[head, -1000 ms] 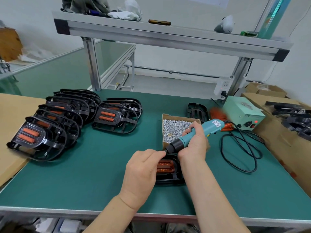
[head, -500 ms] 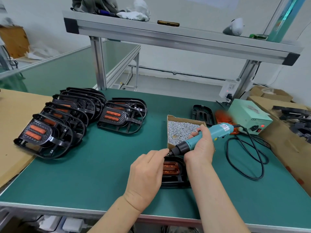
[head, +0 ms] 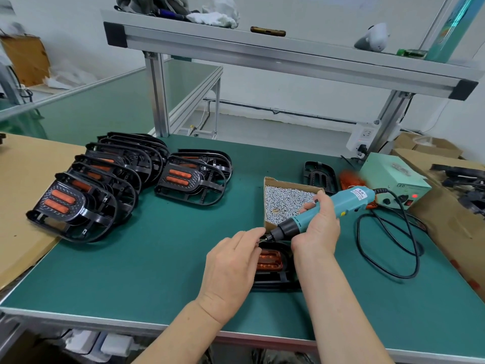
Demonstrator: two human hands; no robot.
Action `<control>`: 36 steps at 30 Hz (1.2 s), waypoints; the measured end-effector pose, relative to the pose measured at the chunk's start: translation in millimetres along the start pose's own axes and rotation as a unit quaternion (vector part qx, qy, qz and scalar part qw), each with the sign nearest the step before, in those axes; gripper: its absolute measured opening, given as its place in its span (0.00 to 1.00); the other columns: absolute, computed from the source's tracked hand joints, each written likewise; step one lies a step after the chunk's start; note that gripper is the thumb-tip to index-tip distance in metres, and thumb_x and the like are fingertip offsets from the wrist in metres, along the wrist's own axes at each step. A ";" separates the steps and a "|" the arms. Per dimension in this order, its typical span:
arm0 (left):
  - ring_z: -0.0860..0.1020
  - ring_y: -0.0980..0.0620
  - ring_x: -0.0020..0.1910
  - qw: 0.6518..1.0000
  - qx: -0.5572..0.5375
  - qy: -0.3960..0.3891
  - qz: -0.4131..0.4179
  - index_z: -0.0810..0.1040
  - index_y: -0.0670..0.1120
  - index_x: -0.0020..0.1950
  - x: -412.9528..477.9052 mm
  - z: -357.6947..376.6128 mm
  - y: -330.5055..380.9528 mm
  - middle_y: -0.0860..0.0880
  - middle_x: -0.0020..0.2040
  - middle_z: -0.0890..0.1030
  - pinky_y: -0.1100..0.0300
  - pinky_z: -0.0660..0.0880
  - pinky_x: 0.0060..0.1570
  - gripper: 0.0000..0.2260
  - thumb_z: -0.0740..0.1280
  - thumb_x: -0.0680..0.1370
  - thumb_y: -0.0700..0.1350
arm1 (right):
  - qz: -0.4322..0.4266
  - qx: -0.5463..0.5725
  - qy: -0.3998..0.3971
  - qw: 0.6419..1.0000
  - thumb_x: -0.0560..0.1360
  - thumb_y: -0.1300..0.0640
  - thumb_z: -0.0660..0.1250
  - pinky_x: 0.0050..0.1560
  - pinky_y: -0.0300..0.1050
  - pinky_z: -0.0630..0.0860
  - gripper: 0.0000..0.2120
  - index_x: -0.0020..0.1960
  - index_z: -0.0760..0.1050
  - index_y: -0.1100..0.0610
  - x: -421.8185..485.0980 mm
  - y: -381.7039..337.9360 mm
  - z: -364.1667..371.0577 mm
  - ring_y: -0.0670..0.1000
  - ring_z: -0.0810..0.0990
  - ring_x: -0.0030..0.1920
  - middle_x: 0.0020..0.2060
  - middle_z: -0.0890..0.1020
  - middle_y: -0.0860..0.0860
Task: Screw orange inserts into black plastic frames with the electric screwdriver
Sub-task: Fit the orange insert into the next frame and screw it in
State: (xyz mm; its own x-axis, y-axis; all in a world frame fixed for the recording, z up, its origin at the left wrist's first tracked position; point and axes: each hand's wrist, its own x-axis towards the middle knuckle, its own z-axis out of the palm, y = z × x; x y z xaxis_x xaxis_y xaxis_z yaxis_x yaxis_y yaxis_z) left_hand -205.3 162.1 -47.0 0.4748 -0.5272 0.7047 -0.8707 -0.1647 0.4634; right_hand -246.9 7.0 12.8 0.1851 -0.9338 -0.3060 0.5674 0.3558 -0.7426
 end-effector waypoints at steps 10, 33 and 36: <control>0.57 0.59 0.75 0.965 -0.008 -0.249 -0.083 0.66 0.54 0.75 -5.7 -1.0 -16.8 0.58 0.74 0.64 0.61 0.52 0.75 0.39 0.61 0.68 0.72 | -0.212 -0.058 -0.057 0.974 0.73 0.55 0.73 0.33 0.39 0.72 0.10 0.46 0.71 0.53 1.2 -27.9 -9.6 0.48 0.72 0.29 0.27 0.76 0.48; 0.52 0.58 0.77 0.952 -0.045 -0.279 -0.114 0.81 0.66 0.59 -7.3 -1.4 -19.5 0.60 0.76 0.63 0.58 0.51 0.76 0.25 0.61 0.68 0.73 | -0.300 -0.098 -0.119 0.941 0.73 0.57 0.72 0.31 0.37 0.73 0.07 0.43 0.74 0.54 -15.3 -14.7 -11.5 0.44 0.74 0.27 0.26 0.76 0.47; 0.52 0.58 0.77 0.952 -0.044 -0.280 -0.114 0.81 0.66 0.60 -7.5 -1.1 -19.8 0.60 0.76 0.63 0.58 0.51 0.76 0.25 0.61 0.68 0.73 | -0.300 -0.100 -0.121 0.941 0.73 0.56 0.73 0.32 0.37 0.73 0.07 0.42 0.74 0.53 -15.0 -13.3 -10.2 0.45 0.74 0.28 0.26 0.76 0.47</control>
State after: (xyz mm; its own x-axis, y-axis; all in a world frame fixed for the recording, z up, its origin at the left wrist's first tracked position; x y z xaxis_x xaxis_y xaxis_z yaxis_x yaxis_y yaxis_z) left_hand -191.5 170.2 -60.9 0.4857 -0.8519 0.1959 -0.7277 -0.2698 0.6306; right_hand -265.5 16.6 21.1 0.0704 -0.9413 0.3301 0.4694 -0.2607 -0.8436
